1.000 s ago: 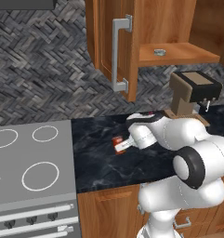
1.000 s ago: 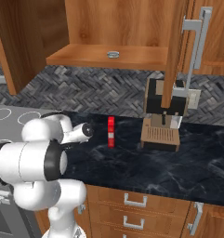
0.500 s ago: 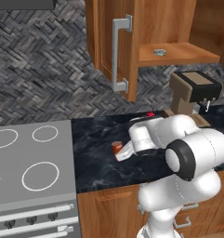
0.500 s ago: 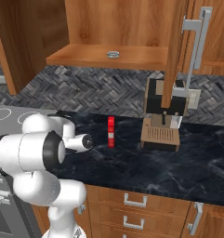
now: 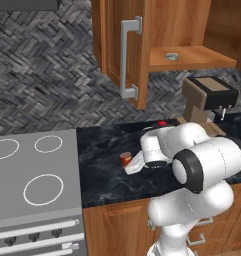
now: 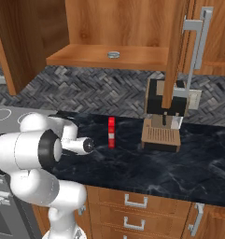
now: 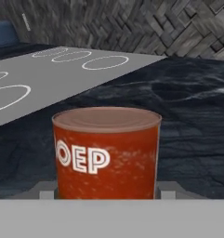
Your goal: Restock the canned food cabinet by taking the new fresh canned food from the counter and placing it in the cabinet. Then, take the old canned food from the cabinet and place it on the counter.
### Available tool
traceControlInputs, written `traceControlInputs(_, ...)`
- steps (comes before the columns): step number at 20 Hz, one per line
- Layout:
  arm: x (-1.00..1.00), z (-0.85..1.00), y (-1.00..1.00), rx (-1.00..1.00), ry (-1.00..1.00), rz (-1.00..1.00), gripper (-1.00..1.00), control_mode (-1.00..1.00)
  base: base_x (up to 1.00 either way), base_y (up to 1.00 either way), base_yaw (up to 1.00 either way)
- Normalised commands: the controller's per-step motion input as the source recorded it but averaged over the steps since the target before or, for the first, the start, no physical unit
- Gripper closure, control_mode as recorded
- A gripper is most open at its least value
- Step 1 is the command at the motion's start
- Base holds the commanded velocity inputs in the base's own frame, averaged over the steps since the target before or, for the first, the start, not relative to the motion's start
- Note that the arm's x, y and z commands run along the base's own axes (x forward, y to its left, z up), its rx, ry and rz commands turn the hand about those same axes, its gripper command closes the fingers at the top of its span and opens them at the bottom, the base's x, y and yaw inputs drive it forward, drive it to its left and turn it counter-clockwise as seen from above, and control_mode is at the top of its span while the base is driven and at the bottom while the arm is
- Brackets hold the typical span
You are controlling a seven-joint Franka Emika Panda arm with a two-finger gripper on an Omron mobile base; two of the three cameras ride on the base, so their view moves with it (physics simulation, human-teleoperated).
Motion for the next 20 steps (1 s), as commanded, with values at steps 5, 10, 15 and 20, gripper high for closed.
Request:
traceControlInputs(5, -0.02, 0.12, 0.0, 0.0, 0.0, 0.0, -1.0, -1.0, 0.0, 0.0, 0.0)
traceControlInputs(10, -0.17, 0.5, 0.0, 0.02, 0.0, 0.0, -1.0, -1.0, 0.0, 0.0, 0.0)
traceControlInputs(15, -0.22, 0.99, 0.0, 0.02, 0.0, -0.01, -1.0, -1.0, 0.0, 0.0, 0.0)
traceControlInputs(20, -0.6, 1.0, 0.0, 0.03, 0.0, -0.04, -1.0, -1.0, 0.0, 0.0, 0.0)
